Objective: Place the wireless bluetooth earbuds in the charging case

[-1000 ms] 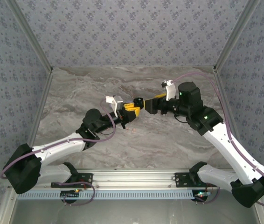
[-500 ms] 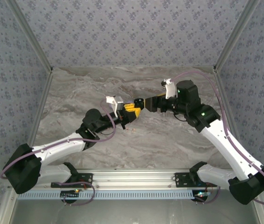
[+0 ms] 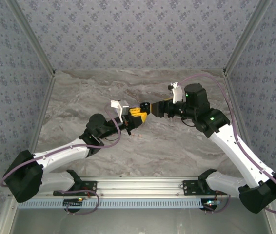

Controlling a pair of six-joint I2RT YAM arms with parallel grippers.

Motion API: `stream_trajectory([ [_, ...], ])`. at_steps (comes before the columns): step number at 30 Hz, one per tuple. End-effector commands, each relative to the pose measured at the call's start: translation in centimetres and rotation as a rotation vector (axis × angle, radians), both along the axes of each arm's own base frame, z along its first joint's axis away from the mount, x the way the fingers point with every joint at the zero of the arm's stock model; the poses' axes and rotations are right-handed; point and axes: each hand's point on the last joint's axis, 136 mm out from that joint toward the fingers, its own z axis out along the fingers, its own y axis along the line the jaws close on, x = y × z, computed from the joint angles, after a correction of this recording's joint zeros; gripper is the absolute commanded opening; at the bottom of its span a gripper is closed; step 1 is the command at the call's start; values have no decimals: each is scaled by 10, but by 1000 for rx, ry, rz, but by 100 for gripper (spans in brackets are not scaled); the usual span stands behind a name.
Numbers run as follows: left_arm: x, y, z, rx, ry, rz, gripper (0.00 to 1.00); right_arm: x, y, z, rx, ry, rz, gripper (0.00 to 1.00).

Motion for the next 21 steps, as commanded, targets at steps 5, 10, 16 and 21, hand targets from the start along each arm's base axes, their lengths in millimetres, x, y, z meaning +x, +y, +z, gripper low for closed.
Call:
stream_trajectory([
  [5, -2, -2, 17, -44, -30, -17, 0, -9, 6, 10, 32, -27, 56, 81],
  [10, -1, -2, 17, -41, -27, -14, 0, -10, 8, 8, 29, -20, 62, 81],
  [16, 1, -5, 15, -34, -20, -12, 0, -13, 11, 8, 33, -19, 77, 81],
  [21, 2, -6, 15, -35, -17, -15, 0, -13, 11, 8, 30, -19, 78, 81],
])
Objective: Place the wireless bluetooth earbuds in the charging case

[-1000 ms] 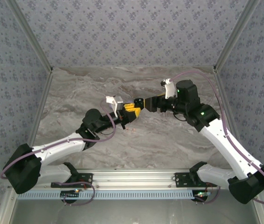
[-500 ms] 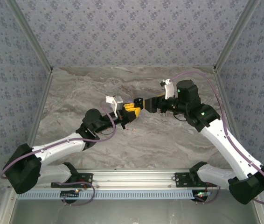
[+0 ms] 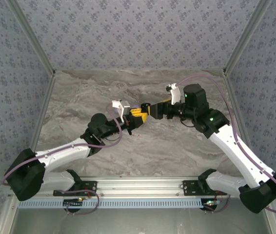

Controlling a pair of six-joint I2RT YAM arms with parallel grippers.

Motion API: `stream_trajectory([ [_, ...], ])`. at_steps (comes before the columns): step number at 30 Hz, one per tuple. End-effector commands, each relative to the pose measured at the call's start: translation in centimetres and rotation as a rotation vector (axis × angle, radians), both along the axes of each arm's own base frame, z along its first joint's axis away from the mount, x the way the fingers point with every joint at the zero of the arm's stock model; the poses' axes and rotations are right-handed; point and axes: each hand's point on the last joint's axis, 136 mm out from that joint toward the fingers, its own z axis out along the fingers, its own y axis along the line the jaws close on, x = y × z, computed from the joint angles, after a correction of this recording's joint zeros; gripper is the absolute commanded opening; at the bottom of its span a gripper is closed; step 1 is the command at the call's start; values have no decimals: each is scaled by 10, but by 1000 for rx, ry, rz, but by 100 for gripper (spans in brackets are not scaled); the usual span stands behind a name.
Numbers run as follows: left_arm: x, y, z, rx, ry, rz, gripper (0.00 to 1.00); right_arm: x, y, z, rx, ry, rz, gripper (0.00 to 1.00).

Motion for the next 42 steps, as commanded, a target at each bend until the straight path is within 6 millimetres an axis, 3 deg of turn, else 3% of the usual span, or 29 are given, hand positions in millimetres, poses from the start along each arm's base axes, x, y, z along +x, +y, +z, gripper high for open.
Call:
stream_trajectory([
  [1, -2, -2, 24, -51, -40, -18, 0, -4, 4, 6, 13, -24, 28, 81],
  [24, -4, -2, 23, -53, -38, -21, 0, -4, 14, 6, 17, -21, 53, 82],
  [30, -9, 1, 26, -61, -60, -34, 0, -17, 5, 28, 123, -61, 94, 98],
  [38, -22, -2, 33, -80, -88, -100, 0, -30, 27, 26, 211, 12, 259, 100],
  [42, -23, -3, 33, -76, -90, -106, 0, -38, 38, 35, 241, 6, 331, 100],
])
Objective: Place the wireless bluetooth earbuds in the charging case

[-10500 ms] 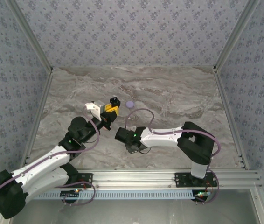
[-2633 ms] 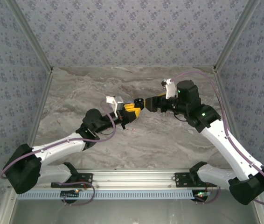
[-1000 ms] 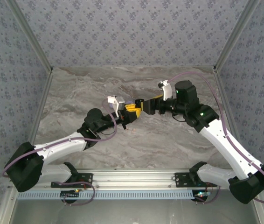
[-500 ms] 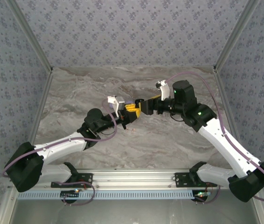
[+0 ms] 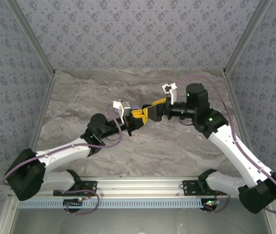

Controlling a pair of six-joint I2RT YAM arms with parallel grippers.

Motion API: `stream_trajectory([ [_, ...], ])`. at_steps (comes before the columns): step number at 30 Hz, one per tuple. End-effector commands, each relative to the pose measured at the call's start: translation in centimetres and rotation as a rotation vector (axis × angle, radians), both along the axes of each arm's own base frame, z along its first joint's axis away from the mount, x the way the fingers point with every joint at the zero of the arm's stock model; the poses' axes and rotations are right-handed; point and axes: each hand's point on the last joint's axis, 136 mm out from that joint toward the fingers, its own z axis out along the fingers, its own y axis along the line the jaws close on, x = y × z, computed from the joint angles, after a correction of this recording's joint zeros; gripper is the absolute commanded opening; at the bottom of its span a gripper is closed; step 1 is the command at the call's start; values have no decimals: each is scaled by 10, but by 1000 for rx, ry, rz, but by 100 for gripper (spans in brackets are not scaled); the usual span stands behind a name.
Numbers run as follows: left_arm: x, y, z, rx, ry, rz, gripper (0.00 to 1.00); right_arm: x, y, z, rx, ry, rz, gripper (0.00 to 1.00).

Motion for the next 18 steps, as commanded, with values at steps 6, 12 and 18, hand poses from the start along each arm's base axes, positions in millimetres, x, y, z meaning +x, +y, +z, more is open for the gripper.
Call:
stream_trajectory([
  [6, -10, -2, 26, -55, -53, -44, 0, -30, 15, 31, 80, -70, 157, 100],
  [12, -7, -4, 23, -41, -45, -36, 0, -44, 3, 43, 94, -162, 141, 100],
  [18, -6, -6, 23, -39, -42, -33, 0, -44, -7, 29, 44, -160, 83, 100],
])
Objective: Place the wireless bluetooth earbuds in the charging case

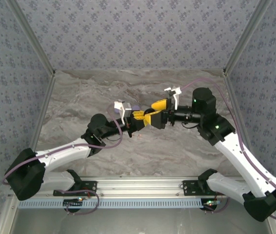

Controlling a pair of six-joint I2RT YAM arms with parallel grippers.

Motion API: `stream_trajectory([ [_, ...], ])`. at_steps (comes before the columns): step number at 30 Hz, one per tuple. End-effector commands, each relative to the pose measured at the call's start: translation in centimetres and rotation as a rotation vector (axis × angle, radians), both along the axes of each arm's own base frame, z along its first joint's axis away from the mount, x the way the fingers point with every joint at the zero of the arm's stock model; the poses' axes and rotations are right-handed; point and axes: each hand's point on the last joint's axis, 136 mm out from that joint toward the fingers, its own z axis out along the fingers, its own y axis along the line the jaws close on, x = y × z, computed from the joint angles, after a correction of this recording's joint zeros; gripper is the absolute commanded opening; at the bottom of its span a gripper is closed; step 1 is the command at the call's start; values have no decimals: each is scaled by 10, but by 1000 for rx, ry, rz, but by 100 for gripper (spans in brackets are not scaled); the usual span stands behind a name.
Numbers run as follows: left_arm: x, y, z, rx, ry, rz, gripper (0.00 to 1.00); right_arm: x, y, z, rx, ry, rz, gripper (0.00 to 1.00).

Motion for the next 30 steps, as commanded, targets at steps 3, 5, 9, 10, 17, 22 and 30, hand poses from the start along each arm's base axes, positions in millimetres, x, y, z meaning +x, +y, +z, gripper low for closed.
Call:
stream_trajectory([
  [3, 2, -1, 19, -34, -28, 7, 0, 13, -13, -21, -117, 2, -122, 100],
  [5, 3, -1, 18, -28, -24, 11, 0, 28, -31, -32, -202, 10, -264, 100],
  [9, 13, 0, 9, 14, 5, 60, 0, 53, -90, -56, -375, 41, -616, 100],
  [10, 17, 0, 5, 30, 18, 79, 0, 53, -101, -61, -401, 47, -666, 100],
  [17, 61, -4, -42, 154, 201, 192, 0, 33, -166, -92, -369, 169, -899, 100],
  [22, 95, -16, -99, 294, 375, 258, 0, 17, -174, -113, -378, 236, -907, 100],
  [30, 142, -47, -178, 486, 548, 324, 0, 7, -179, -133, -408, 290, -910, 100],
])
